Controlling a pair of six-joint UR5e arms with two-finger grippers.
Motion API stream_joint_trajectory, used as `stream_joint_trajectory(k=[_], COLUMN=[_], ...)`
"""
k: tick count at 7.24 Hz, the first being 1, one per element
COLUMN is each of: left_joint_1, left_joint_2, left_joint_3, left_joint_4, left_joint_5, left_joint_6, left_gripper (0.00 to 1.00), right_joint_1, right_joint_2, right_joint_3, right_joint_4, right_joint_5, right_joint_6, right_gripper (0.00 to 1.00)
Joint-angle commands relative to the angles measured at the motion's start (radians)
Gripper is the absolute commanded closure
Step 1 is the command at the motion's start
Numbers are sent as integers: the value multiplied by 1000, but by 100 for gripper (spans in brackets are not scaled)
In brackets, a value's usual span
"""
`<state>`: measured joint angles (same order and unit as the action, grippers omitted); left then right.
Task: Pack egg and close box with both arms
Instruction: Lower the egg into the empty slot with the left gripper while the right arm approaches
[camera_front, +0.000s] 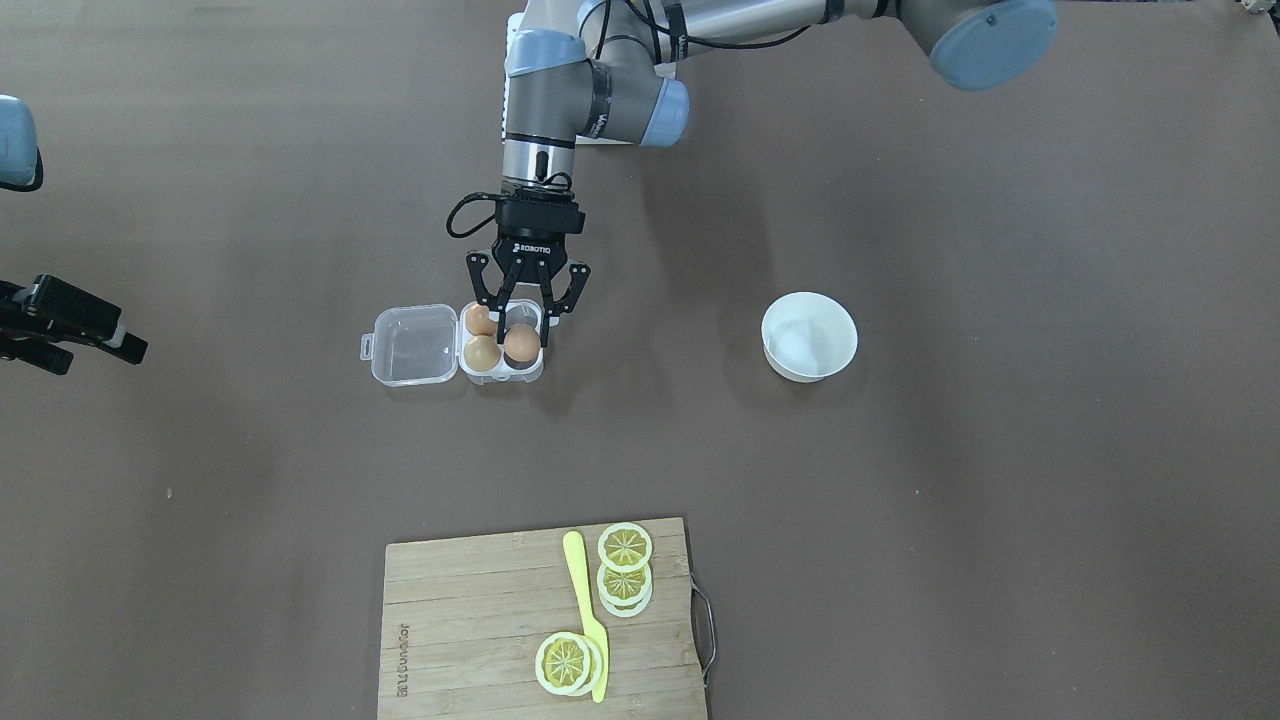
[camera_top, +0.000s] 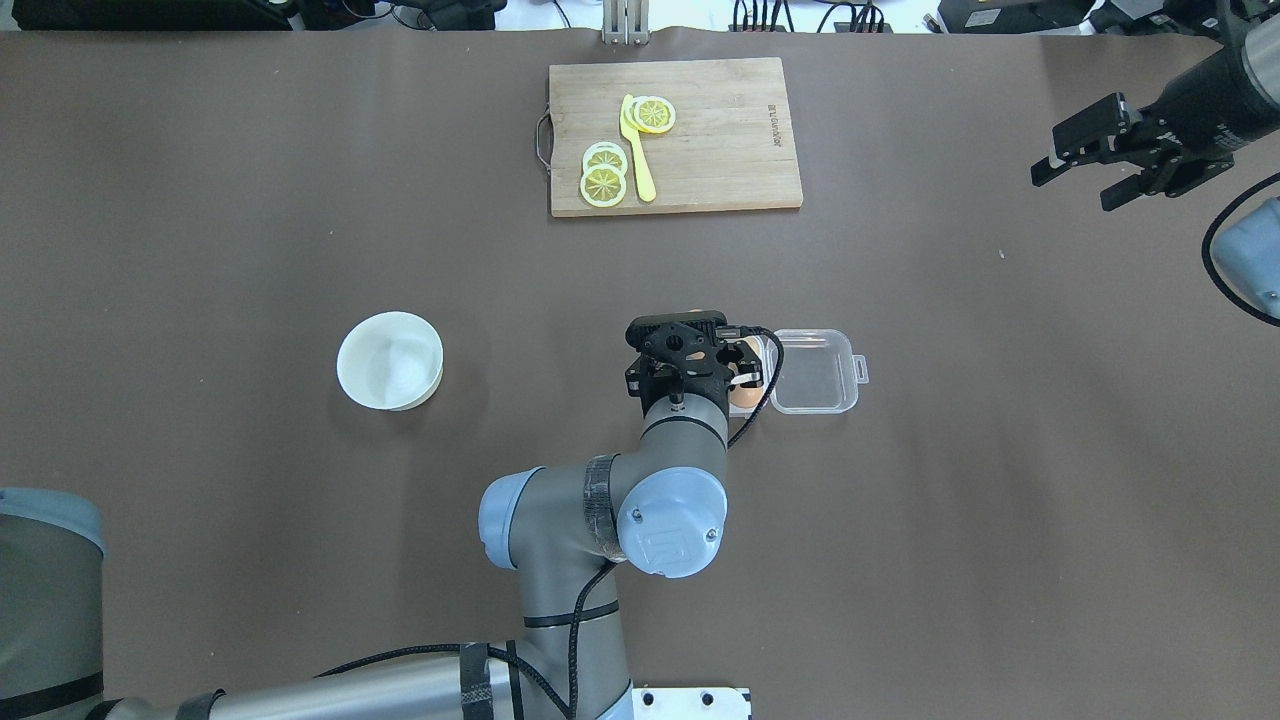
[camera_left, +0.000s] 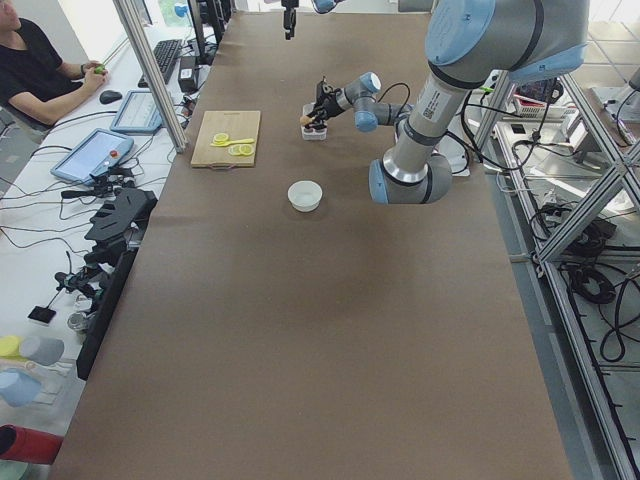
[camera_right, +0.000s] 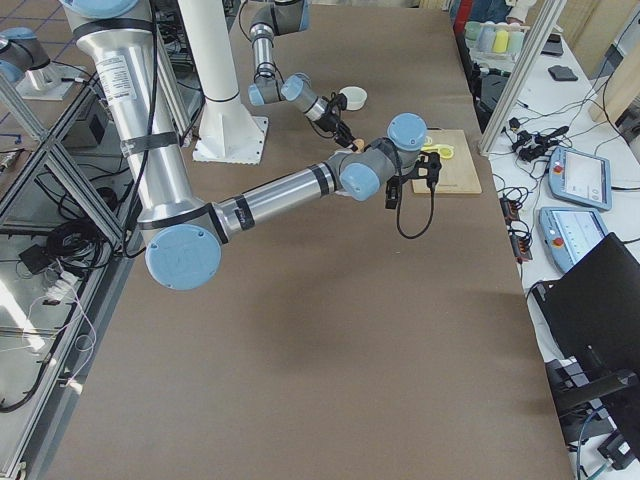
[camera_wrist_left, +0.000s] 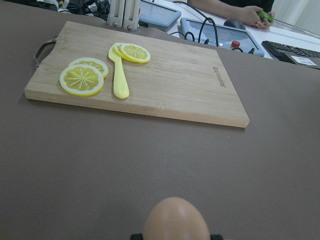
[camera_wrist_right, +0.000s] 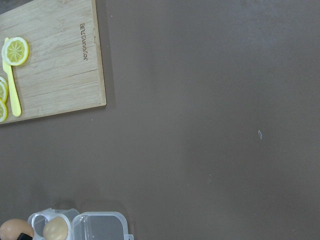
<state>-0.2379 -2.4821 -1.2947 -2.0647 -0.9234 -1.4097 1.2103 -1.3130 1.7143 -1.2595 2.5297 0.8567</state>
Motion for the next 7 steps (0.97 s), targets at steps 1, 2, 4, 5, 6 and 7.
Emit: stream_joint_trajectory(k=[1, 2, 4, 5, 6, 7], left_joint_1=[0, 0, 0, -1, -1, -1], left_joint_2=[-1, -3, -9, -8, -8, -9], left_joint_3=[0, 0, 2, 2, 2, 2], left_joint_4=[0, 0, 2, 2, 2, 2], left_joint_5=[2, 2, 2, 2, 2, 2], left_joint_6=[-2, -12, -107, -107, -107, -107], left_gripper=[89, 69, 29, 15, 9, 9], right_joint_1=[0, 0, 0, 0, 0, 0], right_joint_2=[1, 1, 1, 1, 0, 0], right_joint_3=[2, 2, 4, 4, 4, 4], right_joint_4=[0, 0, 0, 0, 0, 0], right_joint_5=[1, 3, 3, 3, 3, 3], right_joint_6=[4, 5, 5, 5, 5, 5], right_gripper=[0, 0, 0, 0, 0, 0])
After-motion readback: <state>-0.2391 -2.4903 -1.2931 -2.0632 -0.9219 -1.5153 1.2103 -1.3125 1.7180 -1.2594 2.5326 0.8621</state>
